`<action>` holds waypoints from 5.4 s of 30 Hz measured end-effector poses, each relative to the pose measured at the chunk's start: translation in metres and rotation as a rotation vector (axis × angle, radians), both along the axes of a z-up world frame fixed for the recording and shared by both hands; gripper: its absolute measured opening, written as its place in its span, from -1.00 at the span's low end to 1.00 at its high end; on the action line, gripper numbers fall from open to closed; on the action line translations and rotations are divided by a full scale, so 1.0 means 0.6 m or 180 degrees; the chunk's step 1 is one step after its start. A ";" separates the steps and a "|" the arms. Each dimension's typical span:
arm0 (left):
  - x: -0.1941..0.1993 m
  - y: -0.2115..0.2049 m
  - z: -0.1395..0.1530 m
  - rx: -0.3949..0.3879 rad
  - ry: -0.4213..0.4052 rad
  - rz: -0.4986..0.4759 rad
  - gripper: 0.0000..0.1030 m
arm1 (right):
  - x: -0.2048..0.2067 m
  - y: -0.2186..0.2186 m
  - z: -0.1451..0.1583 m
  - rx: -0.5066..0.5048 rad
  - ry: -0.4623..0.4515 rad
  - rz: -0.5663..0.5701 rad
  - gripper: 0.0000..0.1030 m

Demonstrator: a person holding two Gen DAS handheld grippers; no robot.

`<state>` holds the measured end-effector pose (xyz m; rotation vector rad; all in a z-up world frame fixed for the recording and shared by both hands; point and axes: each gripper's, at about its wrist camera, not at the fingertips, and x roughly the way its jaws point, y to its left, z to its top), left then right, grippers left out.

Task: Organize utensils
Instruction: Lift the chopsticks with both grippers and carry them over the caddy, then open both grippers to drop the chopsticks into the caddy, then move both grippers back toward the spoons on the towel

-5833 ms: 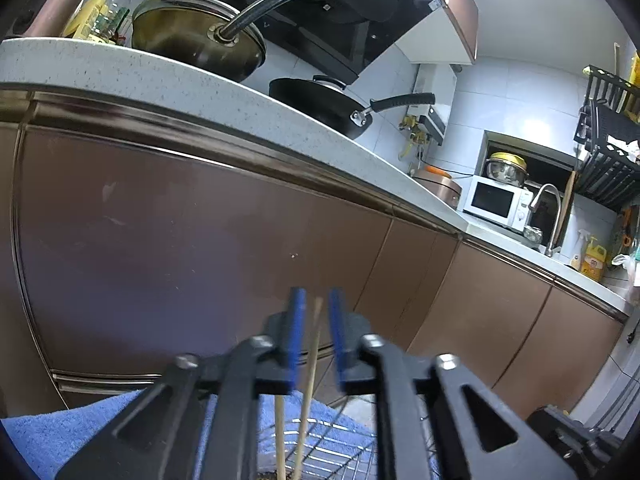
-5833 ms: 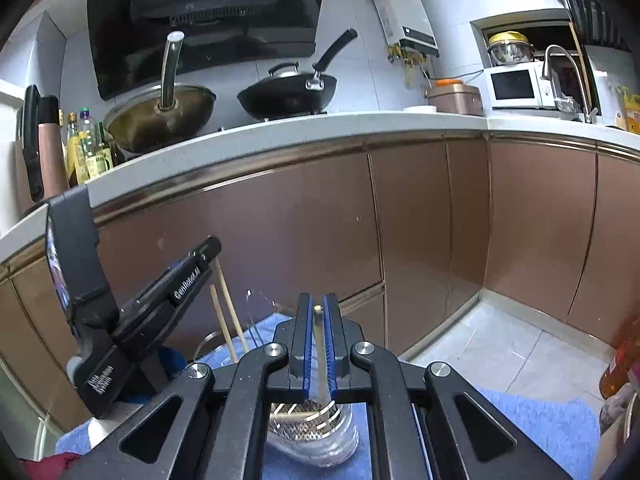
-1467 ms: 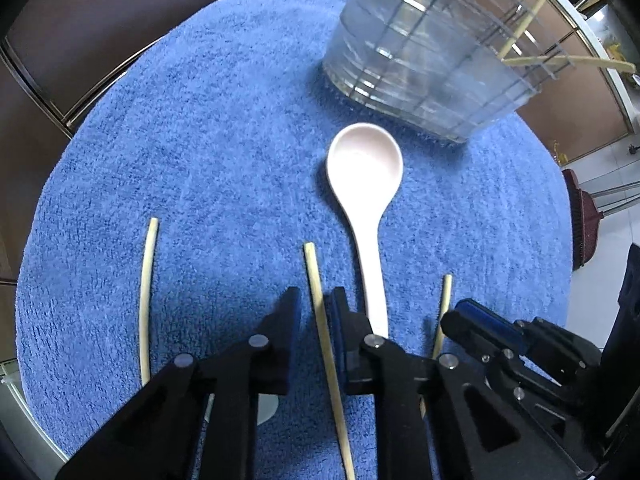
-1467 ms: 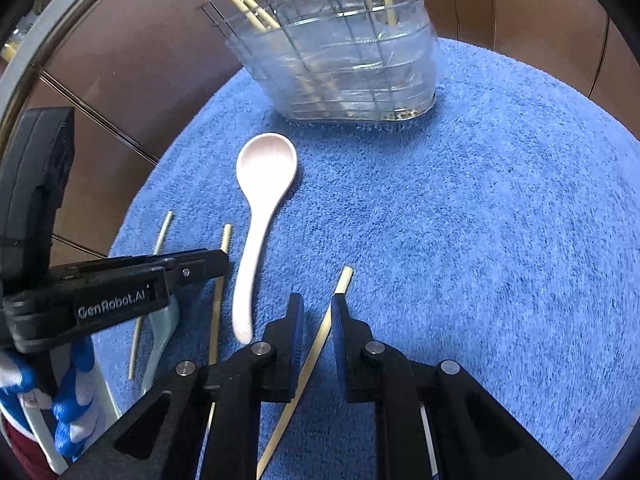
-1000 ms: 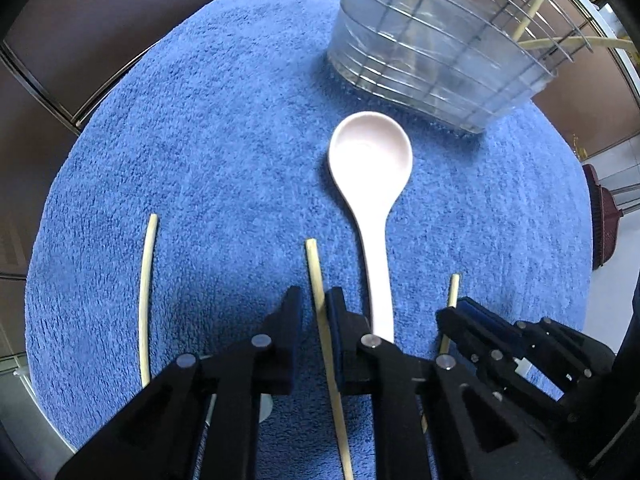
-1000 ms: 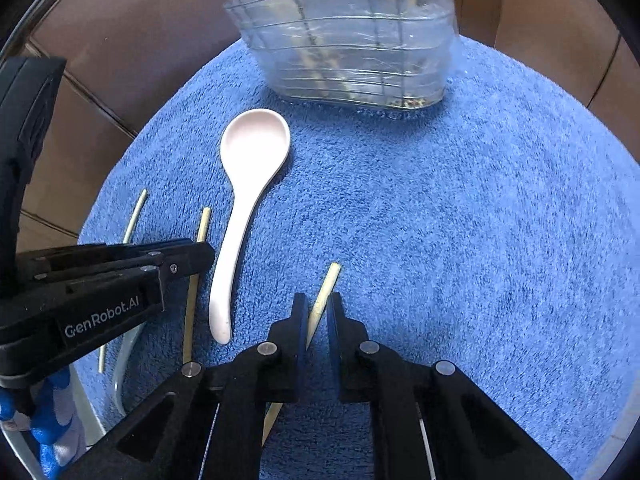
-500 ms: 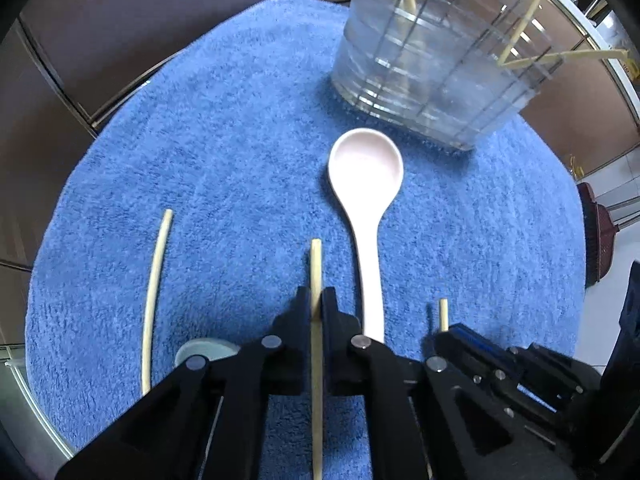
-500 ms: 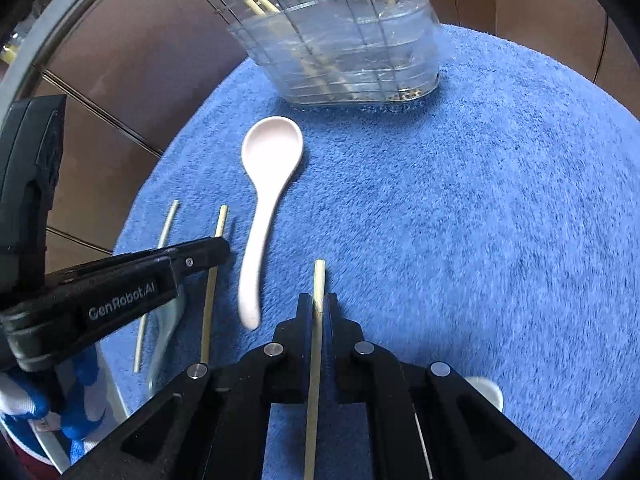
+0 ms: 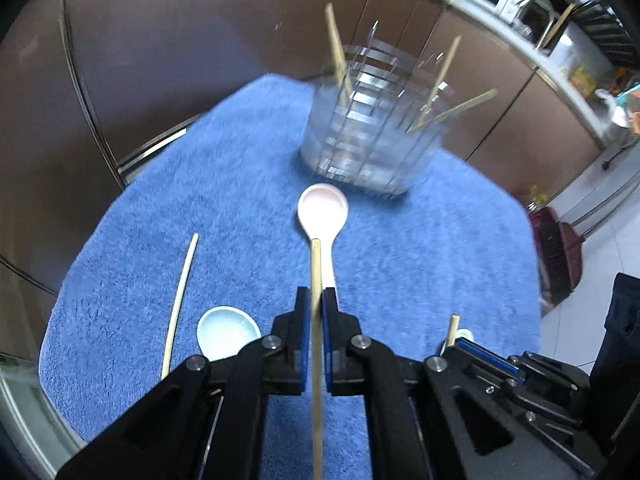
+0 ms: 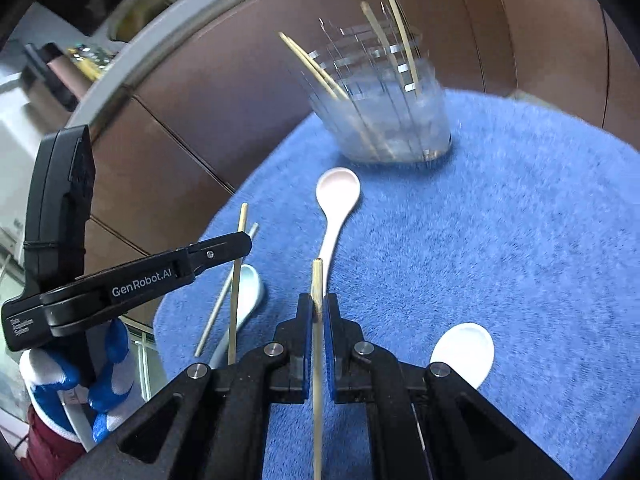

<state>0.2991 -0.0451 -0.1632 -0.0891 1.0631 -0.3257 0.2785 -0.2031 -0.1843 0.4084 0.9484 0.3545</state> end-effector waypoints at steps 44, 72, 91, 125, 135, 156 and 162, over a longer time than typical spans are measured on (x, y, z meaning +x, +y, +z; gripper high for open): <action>0.088 0.019 0.296 -0.0906 -0.1978 0.0439 -0.91 | 0.007 -0.065 0.316 -0.0342 -0.1997 -0.0364 -0.90; 0.331 -0.092 0.123 -0.0736 -0.2052 0.0968 -0.90 | 0.238 -0.090 0.152 -0.0663 -0.1709 -0.0475 -0.90; 0.324 -0.099 0.056 -0.0619 -0.1965 0.1053 -0.87 | 0.234 -0.097 0.105 -0.0700 -0.1476 -0.0468 -0.88; 0.115 0.035 0.151 -0.0158 -0.1635 0.0539 -0.09 | 0.052 -0.108 0.167 -0.0769 -0.1412 -0.0651 -0.64; 0.000 0.130 0.133 -0.0142 -0.1275 0.0323 -0.09 | -0.047 -0.125 0.145 -0.0666 -0.1235 -0.0766 -0.64; -0.109 0.193 0.000 -0.0498 -0.0134 -0.0170 -0.07 | -0.155 -0.102 0.043 -0.0351 -0.0654 -0.0616 -0.45; -0.079 0.199 -0.032 -0.0658 0.0115 -0.0161 -0.07 | -0.155 -0.107 0.009 -0.0244 -0.0463 -0.0574 -0.44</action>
